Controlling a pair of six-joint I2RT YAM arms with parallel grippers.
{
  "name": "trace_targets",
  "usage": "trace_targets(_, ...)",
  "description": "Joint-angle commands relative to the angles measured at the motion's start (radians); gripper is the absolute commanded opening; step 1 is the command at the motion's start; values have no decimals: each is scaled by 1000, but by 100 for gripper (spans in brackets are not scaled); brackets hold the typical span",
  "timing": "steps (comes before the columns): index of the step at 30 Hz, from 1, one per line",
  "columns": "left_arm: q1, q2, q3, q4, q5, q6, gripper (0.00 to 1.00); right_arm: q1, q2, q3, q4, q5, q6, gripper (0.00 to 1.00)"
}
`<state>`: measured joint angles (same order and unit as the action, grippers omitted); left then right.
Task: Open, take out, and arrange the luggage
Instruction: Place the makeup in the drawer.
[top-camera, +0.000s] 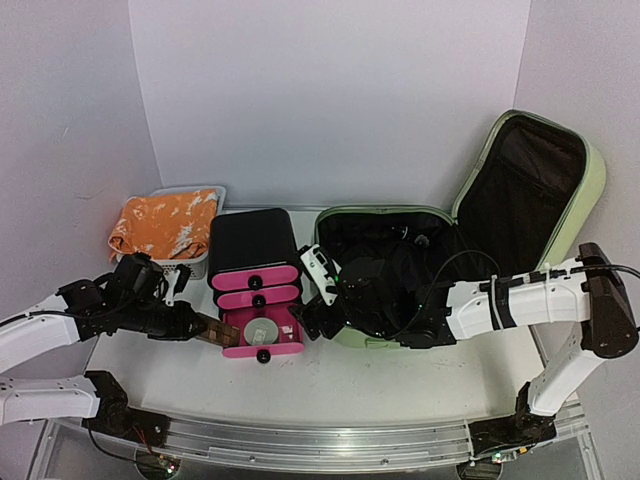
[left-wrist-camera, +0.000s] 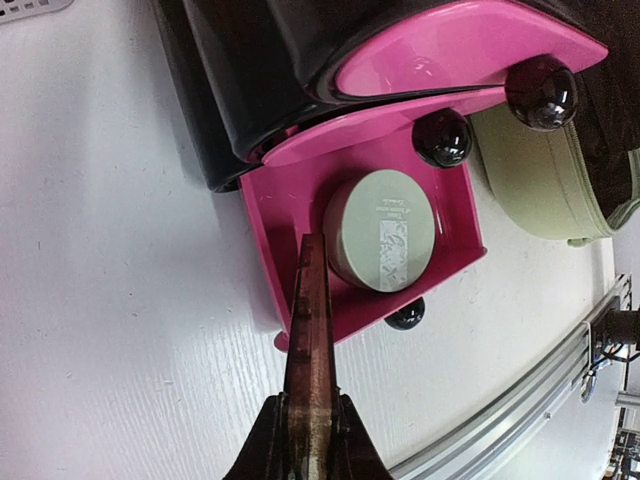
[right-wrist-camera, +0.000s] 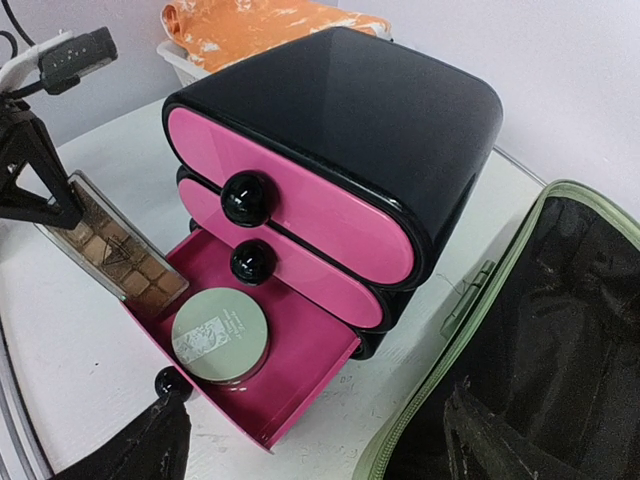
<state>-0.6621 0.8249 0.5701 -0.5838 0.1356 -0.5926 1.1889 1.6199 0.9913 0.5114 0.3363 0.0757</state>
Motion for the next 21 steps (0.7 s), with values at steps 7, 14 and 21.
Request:
trace_targets(7, 1, 96, 52, 76, 45, -5, 0, -6, -34, 1, 44, 4, 21, 87)
trace_targets(14, 1, 147, 44, 202, 89, -61, 0, -6, -41, -5, 45, 6, 27, 87)
trace_targets(21, 1, 211, 12, 351, 114, -134, 0, -8, -54, -15, 46, 13, 37, 87)
